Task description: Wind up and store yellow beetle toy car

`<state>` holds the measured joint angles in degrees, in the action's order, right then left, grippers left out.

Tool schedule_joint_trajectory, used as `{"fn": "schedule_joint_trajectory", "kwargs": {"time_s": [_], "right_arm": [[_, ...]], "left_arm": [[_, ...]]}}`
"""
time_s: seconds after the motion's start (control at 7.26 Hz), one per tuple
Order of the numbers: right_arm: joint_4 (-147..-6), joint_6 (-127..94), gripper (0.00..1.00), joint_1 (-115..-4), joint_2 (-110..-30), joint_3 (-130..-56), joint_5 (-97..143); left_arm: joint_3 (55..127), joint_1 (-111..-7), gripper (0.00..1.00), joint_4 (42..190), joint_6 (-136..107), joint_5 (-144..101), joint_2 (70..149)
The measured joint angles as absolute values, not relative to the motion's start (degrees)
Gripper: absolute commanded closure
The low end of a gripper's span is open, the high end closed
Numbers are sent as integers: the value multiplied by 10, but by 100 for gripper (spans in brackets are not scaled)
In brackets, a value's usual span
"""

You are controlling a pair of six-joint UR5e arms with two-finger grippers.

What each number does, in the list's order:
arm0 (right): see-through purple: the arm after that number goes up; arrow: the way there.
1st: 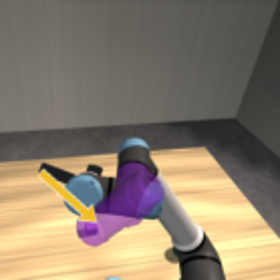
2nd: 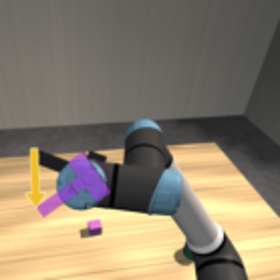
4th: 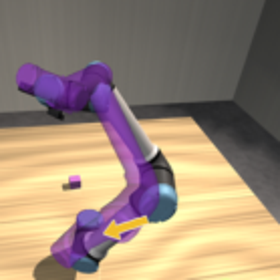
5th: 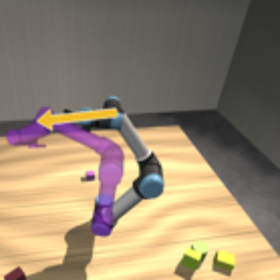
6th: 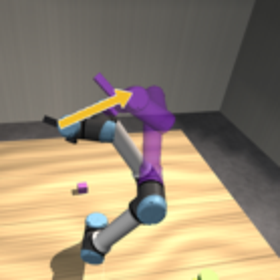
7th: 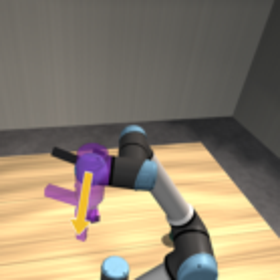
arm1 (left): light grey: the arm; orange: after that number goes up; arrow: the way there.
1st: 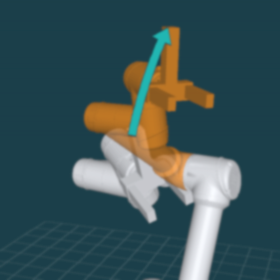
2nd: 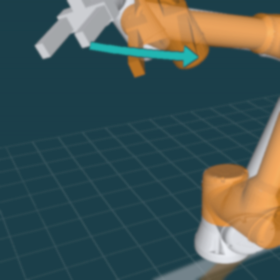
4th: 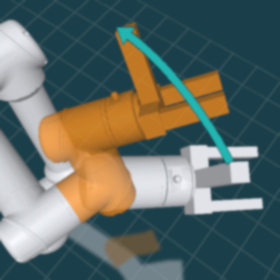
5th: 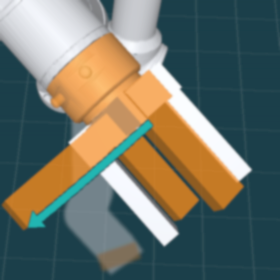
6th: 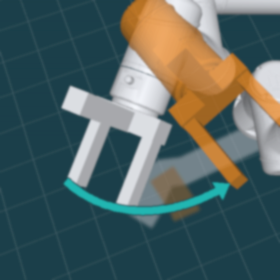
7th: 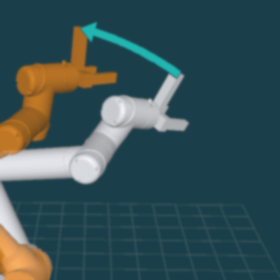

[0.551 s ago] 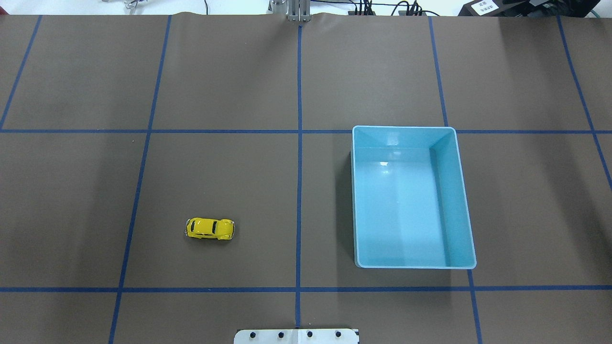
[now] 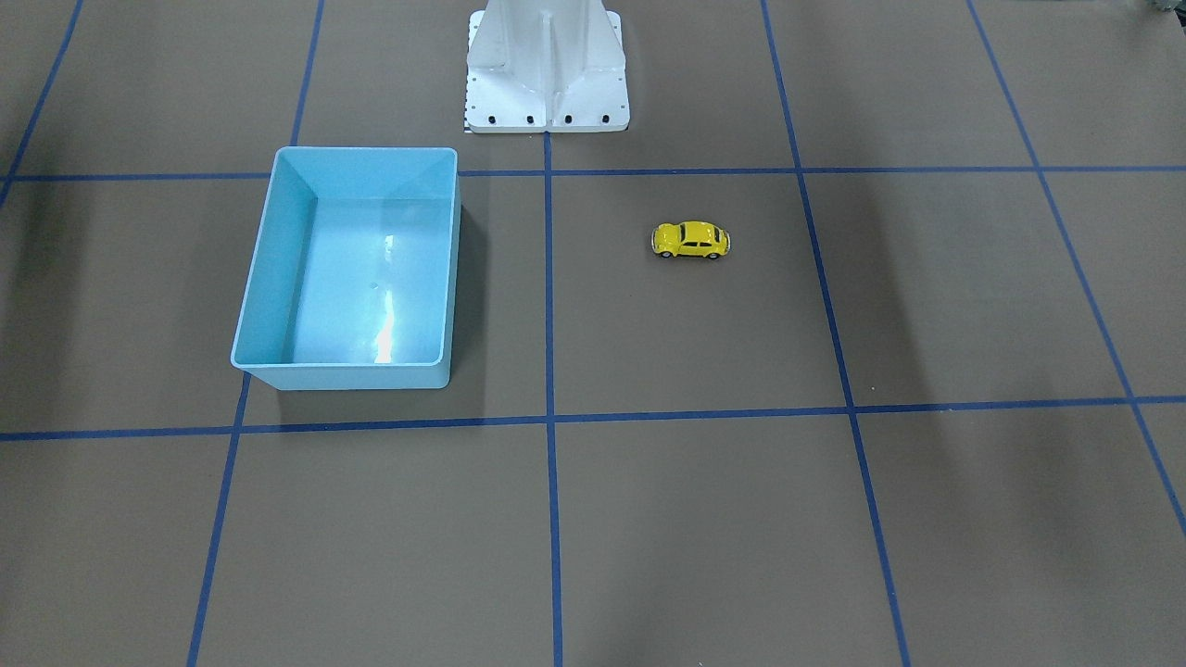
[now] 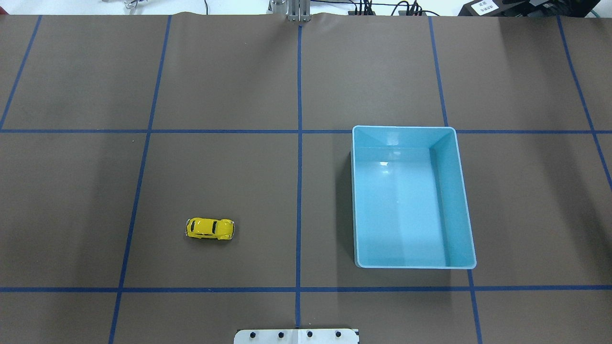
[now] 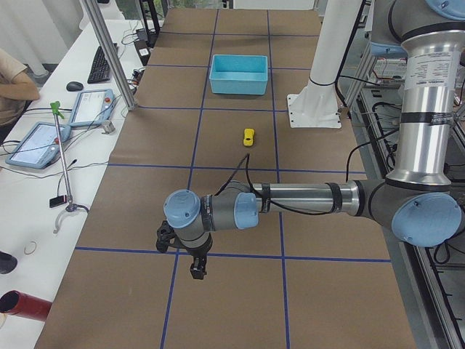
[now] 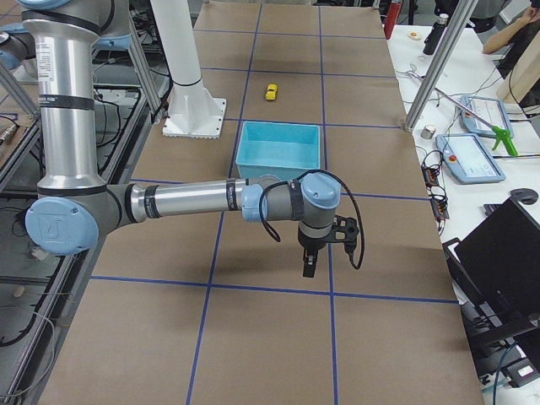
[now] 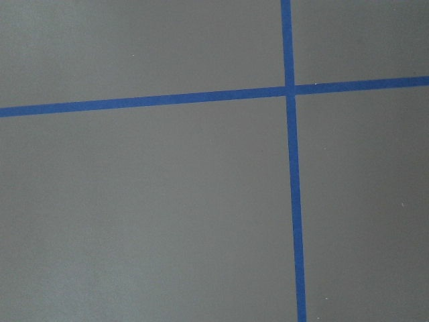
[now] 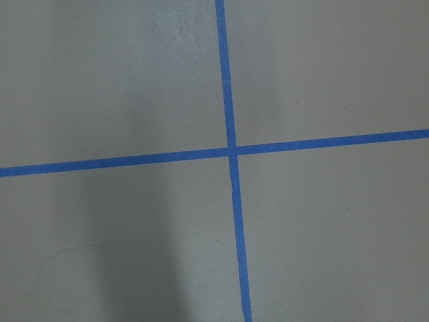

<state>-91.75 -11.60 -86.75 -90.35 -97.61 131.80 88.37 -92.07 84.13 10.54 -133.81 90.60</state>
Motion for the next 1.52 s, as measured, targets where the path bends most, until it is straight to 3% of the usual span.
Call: {"fn": "schedule_joint_trajectory", "kwargs": {"time_s": [0.41,0.83,1.52], "right_arm": [[-917,-116,0,-867,-904,-976,1318],[-917,-116,0,-868,-904,-976,1318],[-919,-115,0,-867,-904,-977,1319]], "left_arm": [[893,-920,0,841,106,-1342,908],[983,-897,0,837,107,-1344,901],[1173,-659,0,837,104,-1335,934]]}}
